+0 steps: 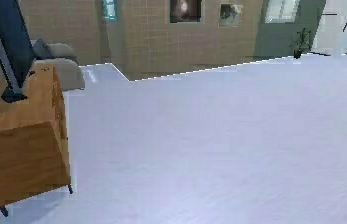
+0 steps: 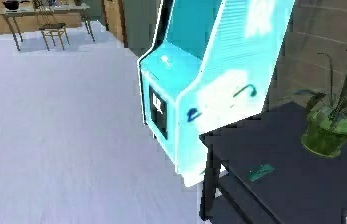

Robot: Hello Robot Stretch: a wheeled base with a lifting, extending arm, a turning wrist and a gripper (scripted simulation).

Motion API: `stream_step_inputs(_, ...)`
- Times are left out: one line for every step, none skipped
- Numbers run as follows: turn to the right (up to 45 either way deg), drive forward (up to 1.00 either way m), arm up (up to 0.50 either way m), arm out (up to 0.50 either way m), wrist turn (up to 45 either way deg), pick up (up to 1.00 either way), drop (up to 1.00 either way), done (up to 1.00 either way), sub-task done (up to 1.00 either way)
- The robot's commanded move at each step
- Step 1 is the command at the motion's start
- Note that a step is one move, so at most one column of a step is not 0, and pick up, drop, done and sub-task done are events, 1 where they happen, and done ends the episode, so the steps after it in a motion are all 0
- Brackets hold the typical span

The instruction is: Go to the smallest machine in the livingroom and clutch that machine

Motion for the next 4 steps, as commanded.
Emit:
stream_step_inputs(45.0,0.0,0.0,0.0,0.0,0.0,0.0,0.0,0.0)
stream_step_inputs(15.0,0.0,0.0,0.0,0.0,0.0,0.0,0.0,0.0)
stream_step_inputs(45.0,0.0,0.0,0.0,0.0,0.0,0.0,0.0,0.0)
stream_step_inputs(45.0,0.0,0.0,0.0,0.0,0.0,0.0,0.0,0.0)
